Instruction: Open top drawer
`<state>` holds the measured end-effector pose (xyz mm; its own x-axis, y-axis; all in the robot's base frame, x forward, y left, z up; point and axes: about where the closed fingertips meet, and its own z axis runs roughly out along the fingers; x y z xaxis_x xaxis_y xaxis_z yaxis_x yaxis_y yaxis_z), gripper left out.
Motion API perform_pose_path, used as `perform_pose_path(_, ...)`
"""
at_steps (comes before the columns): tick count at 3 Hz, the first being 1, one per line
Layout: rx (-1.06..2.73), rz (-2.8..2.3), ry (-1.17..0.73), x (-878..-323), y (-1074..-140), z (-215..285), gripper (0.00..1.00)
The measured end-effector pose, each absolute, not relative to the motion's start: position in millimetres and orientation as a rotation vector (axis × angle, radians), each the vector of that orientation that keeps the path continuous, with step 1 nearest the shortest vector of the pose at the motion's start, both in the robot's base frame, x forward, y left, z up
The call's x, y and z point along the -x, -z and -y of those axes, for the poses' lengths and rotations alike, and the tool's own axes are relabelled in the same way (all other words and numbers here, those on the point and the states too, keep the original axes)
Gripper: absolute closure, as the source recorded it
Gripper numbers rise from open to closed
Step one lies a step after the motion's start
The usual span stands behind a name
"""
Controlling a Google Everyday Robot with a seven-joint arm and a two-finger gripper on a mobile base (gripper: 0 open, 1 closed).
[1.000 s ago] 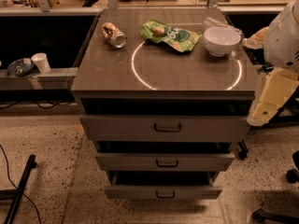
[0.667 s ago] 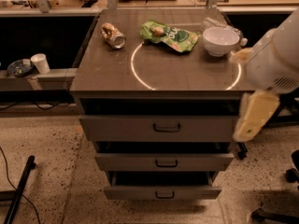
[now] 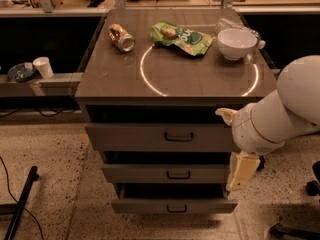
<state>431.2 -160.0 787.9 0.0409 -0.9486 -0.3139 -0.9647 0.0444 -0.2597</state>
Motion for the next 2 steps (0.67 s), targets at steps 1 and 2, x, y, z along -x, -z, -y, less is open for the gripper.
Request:
perform_pose_path(1,1.925,-1.927,-0.05,-431.3,-788.5,159.9,0.0)
perform_pose_path(2,1.948,-1.925,-0.019,-448.5,-769.6,168.7,0.0)
